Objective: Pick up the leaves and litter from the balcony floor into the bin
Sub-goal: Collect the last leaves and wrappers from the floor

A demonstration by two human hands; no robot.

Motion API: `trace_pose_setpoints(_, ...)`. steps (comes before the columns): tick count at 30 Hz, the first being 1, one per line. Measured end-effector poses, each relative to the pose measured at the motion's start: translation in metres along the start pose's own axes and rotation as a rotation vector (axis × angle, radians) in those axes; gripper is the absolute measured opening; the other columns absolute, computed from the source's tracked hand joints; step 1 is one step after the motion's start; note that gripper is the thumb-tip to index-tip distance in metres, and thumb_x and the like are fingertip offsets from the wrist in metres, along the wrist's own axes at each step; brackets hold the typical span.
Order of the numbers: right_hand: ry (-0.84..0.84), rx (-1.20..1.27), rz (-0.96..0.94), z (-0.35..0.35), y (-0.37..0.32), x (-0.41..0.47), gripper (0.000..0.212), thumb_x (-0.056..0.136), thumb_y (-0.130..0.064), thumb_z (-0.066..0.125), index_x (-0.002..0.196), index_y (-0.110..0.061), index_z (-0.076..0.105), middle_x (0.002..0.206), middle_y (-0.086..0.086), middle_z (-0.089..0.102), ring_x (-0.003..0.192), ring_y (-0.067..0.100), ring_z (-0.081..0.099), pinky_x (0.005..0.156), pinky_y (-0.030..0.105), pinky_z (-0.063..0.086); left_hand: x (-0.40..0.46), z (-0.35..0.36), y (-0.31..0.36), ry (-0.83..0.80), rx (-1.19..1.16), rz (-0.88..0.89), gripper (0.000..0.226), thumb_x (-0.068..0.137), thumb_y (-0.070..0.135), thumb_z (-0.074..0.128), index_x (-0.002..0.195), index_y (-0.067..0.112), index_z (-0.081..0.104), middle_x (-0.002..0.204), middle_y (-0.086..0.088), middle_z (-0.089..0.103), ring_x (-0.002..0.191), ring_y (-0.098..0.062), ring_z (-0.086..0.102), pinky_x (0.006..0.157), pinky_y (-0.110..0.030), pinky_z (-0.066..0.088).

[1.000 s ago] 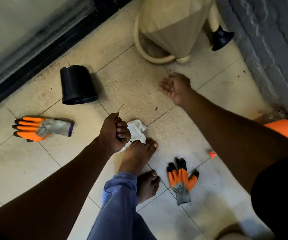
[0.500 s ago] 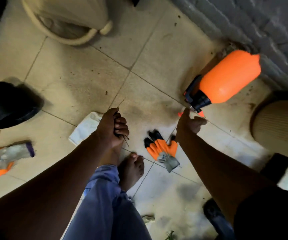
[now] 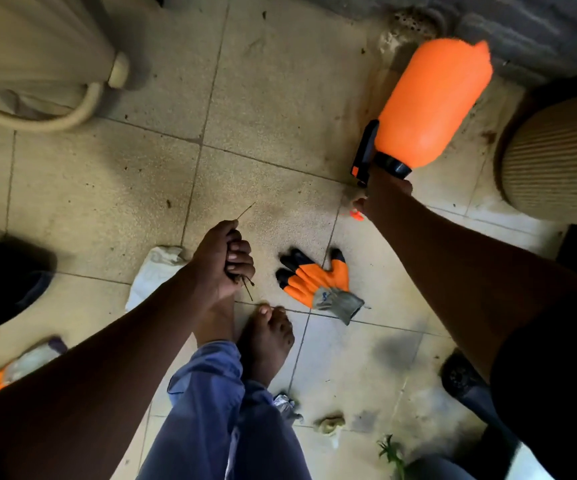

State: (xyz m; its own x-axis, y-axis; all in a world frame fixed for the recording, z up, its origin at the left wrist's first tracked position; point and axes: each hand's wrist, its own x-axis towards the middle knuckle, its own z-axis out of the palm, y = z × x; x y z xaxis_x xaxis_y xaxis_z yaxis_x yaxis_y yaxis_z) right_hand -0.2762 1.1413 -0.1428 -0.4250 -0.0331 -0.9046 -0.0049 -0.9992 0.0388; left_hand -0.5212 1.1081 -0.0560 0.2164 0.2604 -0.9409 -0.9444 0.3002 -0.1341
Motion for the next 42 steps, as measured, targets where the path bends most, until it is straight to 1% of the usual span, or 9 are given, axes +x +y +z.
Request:
trace_pose_setpoints(8, -0.154, -0.027, 0.039, -0.011, -0.003, 0.004, 0.094, 0.084, -0.082, 0.033, 0.155, -0.021, 0.039, 0.165, 0.008, 0.026, 0.154, 0.036, 0.011, 0.125, 0.054, -0.007, 0.007, 0.016, -0.015, 0.004, 0.058, -0.029, 0.056, 0.102, 0.033, 0.044, 0.048, 0.024, 0.033, 0.043, 0.009, 0.028, 0.027, -0.004, 0.025, 0.031, -0.009, 0.019)
trace_pose_setpoints(20, -0.022, -0.013, 0.079, -0.026, -0.012, -0.004, 0.095, 0.086, -0.082, 0.028, 0.155, -0.019, 0.038, 0.163, 0.013, 0.031, 0.153, 0.038, 0.012, 0.125, 0.054, -0.004, 0.006, -0.003, -0.039, 0.012, 0.042, -0.052, 0.059, 0.102, 0.033, 0.043, 0.044, 0.024, 0.036, 0.043, 0.010, 0.028, 0.028, -0.003, 0.026, 0.031, -0.011, 0.019)
trace_pose_setpoints(24, -0.135, 0.129, -0.116, 0.003, -0.010, -0.046, 0.103, 0.091, -0.077, -0.001, 0.147, -0.009, 0.051, 0.154, 0.020, 0.045, 0.152, 0.042, -0.018, 0.124, 0.050, 0.011, 0.002, -0.015, -0.041, 0.025, 0.032, -0.052, 0.055, 0.102, 0.033, 0.044, 0.048, 0.025, 0.034, 0.043, 0.009, 0.028, 0.028, -0.003, 0.025, 0.031, -0.011, 0.019)
trace_pose_setpoints(26, -0.386, 0.300, 0.041, 0.046, -0.027, -0.069, 0.104, 0.098, -0.065, -0.009, 0.144, 0.013, 0.041, 0.151, 0.037, 0.036, 0.153, 0.035, -0.019, 0.121, 0.050, 0.024, 0.001, -0.021, -0.041, 0.032, 0.031, -0.048, 0.054, 0.102, 0.034, 0.044, 0.050, 0.025, 0.034, 0.043, 0.009, 0.027, 0.028, -0.004, 0.025, 0.031, -0.011, 0.020)
trace_pose_setpoints(28, -0.181, 0.359, 0.104, 0.053, -0.025, -0.059, 0.093, 0.102, -0.063, 0.011, 0.148, 0.015, 0.031, 0.150, 0.039, 0.036, 0.153, 0.033, 0.016, 0.108, 0.053, 0.038, 0.000, -0.030, -0.040, 0.041, 0.043, -0.043, 0.054, 0.101, 0.033, 0.044, 0.049, 0.025, 0.034, 0.043, 0.010, 0.027, 0.028, -0.003, 0.025, 0.031, -0.011, 0.019)
trace_pose_setpoints(30, 0.118, 0.057, 0.004, 0.033, -0.009, -0.028, 0.086, 0.098, -0.064, 0.025, 0.159, -0.004, 0.020, 0.151, 0.028, 0.043, 0.139, 0.042, 0.041, 0.117, 0.055, 0.029, -0.002, -0.041, -0.040, 0.034, 0.057, -0.052, 0.049, 0.101, 0.034, 0.044, 0.053, 0.026, 0.034, 0.043, 0.011, 0.027, 0.029, -0.003, 0.025, 0.030, -0.013, 0.019)
trace_pose_setpoints(34, -0.022, -0.026, -0.059, -0.027, 0.012, 0.018, 0.100, 0.080, -0.077, 0.044, 0.161, -0.027, 0.016, 0.156, 0.016, 0.036, 0.156, 0.034, 0.003, 0.124, 0.056, 0.008, -0.010, -0.060, -0.049, 0.004, 0.073, -0.075, 0.041, 0.102, 0.044, 0.041, 0.066, 0.029, 0.031, 0.043, 0.011, 0.027, 0.029, -0.002, 0.025, 0.027, -0.014, 0.020)
trace_pose_setpoints(39, 0.033, 0.070, -0.119, -0.028, 0.023, 0.022, 0.095, 0.081, -0.080, 0.034, 0.150, -0.016, 0.048, 0.163, 0.011, 0.030, 0.146, 0.038, 0.032, 0.121, 0.056, 0.015, -0.017, -0.073, -0.066, 0.034, 0.050, -0.088, 0.061, 0.101, 0.049, 0.044, 0.047, 0.024, 0.036, 0.044, 0.010, 0.027, 0.029, -0.002, 0.025, 0.028, -0.013, 0.018)
trace_pose_setpoints(42, 0.272, -0.176, -0.223, -0.082, 0.032, 0.041, 0.112, 0.049, -0.094, 0.052, 0.136, -0.025, 0.060, 0.162, 0.007, 0.031, 0.135, 0.029, 0.040, 0.113, 0.062, 0.027, -0.019, -0.082, -0.071, 0.018, 0.058, -0.086, 0.064, 0.103, 0.049, 0.041, 0.044, 0.023, 0.037, 0.042, 0.009, 0.027, 0.028, -0.003, 0.025, 0.027, -0.013, 0.018)
